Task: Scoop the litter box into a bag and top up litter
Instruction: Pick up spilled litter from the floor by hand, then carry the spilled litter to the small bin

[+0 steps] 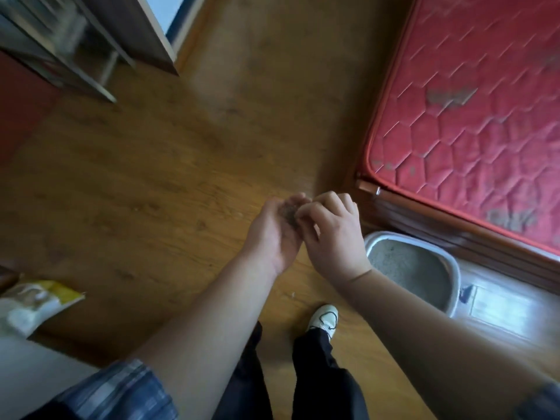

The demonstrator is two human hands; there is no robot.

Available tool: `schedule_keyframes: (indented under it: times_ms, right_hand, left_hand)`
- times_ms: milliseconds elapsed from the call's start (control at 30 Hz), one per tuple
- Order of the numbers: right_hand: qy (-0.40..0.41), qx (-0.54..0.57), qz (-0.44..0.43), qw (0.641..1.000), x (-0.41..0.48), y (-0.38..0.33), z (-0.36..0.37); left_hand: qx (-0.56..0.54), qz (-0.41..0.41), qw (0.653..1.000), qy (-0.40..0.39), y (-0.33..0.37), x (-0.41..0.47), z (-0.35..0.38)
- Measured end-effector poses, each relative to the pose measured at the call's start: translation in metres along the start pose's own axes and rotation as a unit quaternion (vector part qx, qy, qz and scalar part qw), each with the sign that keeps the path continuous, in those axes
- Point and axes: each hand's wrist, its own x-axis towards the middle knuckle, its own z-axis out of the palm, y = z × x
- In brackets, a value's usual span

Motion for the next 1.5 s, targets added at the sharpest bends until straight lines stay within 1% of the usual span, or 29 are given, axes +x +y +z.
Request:
schedule_keyframes:
  times_ms: [133,200,300,433,533,600,667,800,900,1033,1233,1367,1500]
  right_hand:
    - [-0.021,0.010,-0.024,0.999,0.011,-0.093,-0.066]
    - [-0.010,0.027,-0.027,0.999,0.013,-0.136,-0.091]
    - [0.014,0.055,-0.006,0.998,0.019,-0.195,-0.124]
    - [0.021,0.049,0.040,0.998,0.031,-0.242,-0.150]
    - [-0.010,0.037,0.052,0.998,0.046,-0.253,-0.167]
    - [-0.042,0.003,0.055,0.998,0.057,-0.251,-0.178]
    - [-0.055,-0.023,0.065,0.996,0.072,-0.244,-0.188]
    - [-0.048,-0.074,0.060,0.994,0.104,-0.223,-0.201]
    - [-0.042,-0.082,0.069,0.993,0.135,-0.208,-0.211]
    - [-0.021,-0.073,0.085,0.993,0.191,-0.175,-0.232]
    - [0.004,-0.059,0.118,0.991,0.303,-0.092,-0.287]
    - [0.000,-0.053,0.135,0.989,0.375,-0.045,-0.325]
    - [-0.012,-0.062,0.128,0.990,0.444,-0.015,-0.340]
  left_hand:
    - [-0.015,0.026,0.999,-0.023,0.055,-0.091,0.036]
    - [-0.008,0.040,0.998,-0.040,0.080,-0.132,0.046]
    - [-0.005,0.064,0.997,-0.029,0.115,-0.185,0.057]
    - [-0.020,0.087,0.996,-0.009,0.157,-0.238,0.066]
    - [-0.022,0.102,0.995,-0.004,0.183,-0.261,0.068]
    - [-0.023,0.114,0.993,0.007,0.198,-0.267,0.071]
    - [-0.027,0.122,0.992,0.007,0.210,-0.267,0.077]
    - [-0.009,0.130,0.991,-0.004,0.227,-0.256,0.102]
    - [0.013,0.139,0.990,-0.017,0.239,-0.241,0.137]
    - [0.038,0.142,0.989,-0.033,0.259,-0.197,0.200]
    - [0.077,0.148,0.985,-0.049,0.286,-0.111,0.320]
    - [0.094,0.150,0.983,-0.054,0.306,-0.061,0.396]
    - [0.075,0.156,0.983,-0.061,0.330,-0.012,0.455]
